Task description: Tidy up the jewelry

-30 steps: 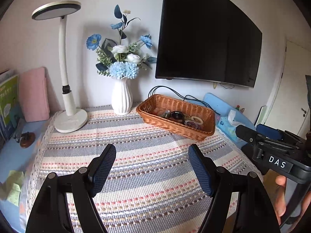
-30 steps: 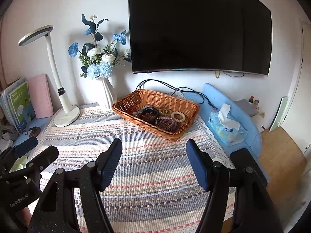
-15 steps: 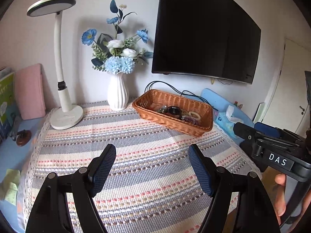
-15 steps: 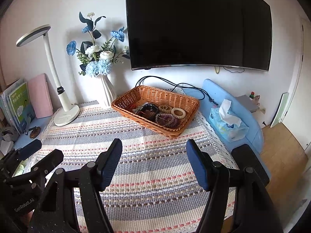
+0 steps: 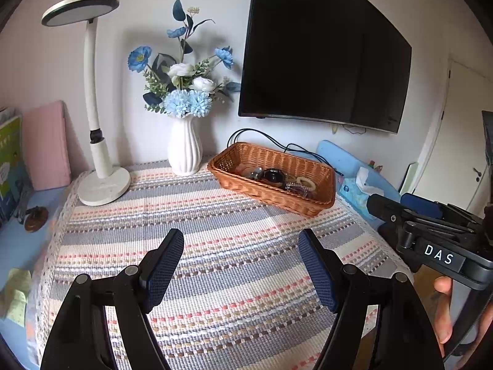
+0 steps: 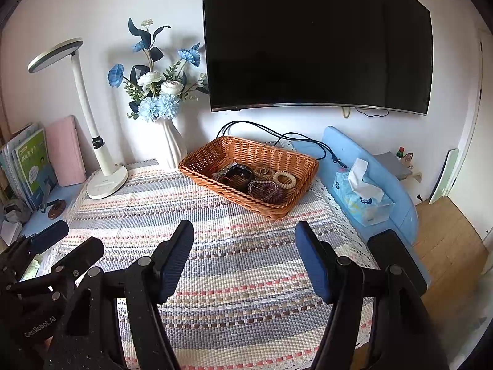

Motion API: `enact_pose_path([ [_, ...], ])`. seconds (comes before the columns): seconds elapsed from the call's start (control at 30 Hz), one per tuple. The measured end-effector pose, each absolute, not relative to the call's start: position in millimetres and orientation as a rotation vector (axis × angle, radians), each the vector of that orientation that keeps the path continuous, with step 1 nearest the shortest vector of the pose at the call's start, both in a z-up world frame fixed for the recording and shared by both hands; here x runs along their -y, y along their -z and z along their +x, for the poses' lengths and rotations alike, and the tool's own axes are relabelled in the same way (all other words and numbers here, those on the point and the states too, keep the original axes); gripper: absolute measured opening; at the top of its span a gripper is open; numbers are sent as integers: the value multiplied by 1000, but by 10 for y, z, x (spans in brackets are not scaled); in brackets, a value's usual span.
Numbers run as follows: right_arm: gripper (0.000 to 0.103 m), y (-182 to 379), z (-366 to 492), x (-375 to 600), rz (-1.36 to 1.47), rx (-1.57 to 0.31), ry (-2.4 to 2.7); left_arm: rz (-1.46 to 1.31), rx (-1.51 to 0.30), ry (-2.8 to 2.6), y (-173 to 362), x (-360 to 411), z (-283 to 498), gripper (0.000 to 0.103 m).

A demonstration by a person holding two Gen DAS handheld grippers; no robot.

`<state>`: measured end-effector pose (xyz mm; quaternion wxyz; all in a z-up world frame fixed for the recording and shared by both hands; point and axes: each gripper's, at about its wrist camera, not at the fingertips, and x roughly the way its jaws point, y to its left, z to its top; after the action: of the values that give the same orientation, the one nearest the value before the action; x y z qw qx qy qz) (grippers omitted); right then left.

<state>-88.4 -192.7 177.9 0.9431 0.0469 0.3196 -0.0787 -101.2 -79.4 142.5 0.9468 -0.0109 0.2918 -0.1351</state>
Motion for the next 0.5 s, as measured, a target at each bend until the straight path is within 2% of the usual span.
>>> enact_pose_path([
  [0.5,70,-1771,-870,1924,99,-659,148,-20,-603,280,-1402,804,-1007,78],
])
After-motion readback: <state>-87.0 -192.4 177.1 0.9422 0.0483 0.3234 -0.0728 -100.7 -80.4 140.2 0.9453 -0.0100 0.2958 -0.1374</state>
